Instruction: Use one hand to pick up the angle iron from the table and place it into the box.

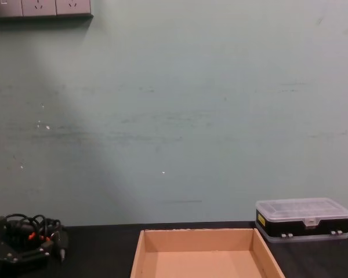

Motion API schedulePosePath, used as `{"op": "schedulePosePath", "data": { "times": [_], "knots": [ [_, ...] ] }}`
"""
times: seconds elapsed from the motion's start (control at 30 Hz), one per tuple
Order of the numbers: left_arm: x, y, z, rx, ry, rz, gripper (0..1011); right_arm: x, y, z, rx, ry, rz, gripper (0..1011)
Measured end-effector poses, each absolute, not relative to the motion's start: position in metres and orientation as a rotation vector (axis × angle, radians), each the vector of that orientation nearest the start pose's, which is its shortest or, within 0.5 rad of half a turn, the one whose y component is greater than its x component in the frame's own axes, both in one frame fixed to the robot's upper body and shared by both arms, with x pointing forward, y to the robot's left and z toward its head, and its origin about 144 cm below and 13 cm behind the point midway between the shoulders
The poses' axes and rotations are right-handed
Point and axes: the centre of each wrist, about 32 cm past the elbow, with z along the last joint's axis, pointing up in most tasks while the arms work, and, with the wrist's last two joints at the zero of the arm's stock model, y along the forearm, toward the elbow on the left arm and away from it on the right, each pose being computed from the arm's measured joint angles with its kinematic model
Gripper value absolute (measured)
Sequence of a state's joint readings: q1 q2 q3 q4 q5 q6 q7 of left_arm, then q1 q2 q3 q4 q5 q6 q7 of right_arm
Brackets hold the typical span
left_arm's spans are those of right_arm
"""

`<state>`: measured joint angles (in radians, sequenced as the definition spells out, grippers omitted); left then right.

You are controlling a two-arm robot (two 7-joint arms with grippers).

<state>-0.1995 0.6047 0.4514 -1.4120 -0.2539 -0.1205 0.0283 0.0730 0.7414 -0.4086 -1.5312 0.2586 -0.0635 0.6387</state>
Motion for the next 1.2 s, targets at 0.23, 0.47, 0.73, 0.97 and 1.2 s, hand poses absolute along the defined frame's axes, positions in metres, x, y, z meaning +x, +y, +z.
{"op": "schedulePosePath", "data": {
  "times": [0.23, 0.47, 0.73, 0.97, 1.2],
  "knots": [
    [0.489, 0.310, 1.140, 0.305, -0.285, 1.248, 1011, 0.454, -0.342, 1.147, -0.482, -0.130, -0.572, 288],
    [0.489, 0.310, 1.140, 0.305, -0.285, 1.248, 1011, 0.454, -0.342, 1.147, -0.482, -0.129, -0.571, 140],
    [0.489, 0.310, 1.140, 0.304, -0.285, 1.248, 1011, 0.454, -0.342, 1.147, -0.482, -0.129, -0.571, 140],
    [0.489, 0.310, 1.140, 0.305, -0.285, 1.248, 1011, 0.454, -0.342, 1.148, -0.474, -0.133, -0.572, 140],
    [0.489, 0.310, 1.140, 0.305, -0.285, 1.248, 1011, 0.453, -0.342, 1.169, -0.407, -0.161, -0.601, 140]
  ]
}}
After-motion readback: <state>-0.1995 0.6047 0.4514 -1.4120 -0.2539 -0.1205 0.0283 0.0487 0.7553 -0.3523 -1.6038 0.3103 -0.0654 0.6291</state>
